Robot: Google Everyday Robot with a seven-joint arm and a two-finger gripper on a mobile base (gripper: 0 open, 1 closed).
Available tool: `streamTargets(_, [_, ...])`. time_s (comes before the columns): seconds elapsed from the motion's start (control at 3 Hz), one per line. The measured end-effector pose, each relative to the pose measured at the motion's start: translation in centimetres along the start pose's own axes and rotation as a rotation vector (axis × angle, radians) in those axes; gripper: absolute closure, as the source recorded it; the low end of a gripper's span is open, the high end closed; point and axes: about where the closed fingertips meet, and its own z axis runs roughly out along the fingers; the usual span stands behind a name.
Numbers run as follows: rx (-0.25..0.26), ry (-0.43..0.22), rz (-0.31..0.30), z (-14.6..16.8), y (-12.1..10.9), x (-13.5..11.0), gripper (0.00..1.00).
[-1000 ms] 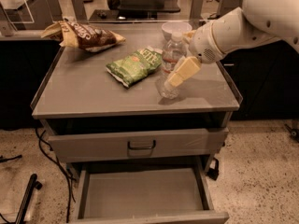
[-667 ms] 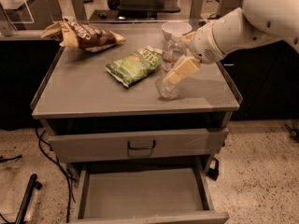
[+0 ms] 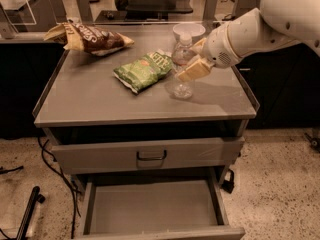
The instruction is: Place water bottle into middle drawer
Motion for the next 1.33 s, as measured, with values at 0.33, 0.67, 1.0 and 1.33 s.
streamTargets(0.33, [0.000,0.000,0.000,0.0,0.0,0.0,0.89])
streamTargets(0.67, [0.000,0.000,0.000,0.0,0.0,0.0,1.00])
streamTargets(1.0, [-0.002,0.001,0.000,0.0,0.0,-0.1,1.00])
streamTargets(1.33, [-0.031,0.006,0.005,-1.2,0.5,-1.0,1.00])
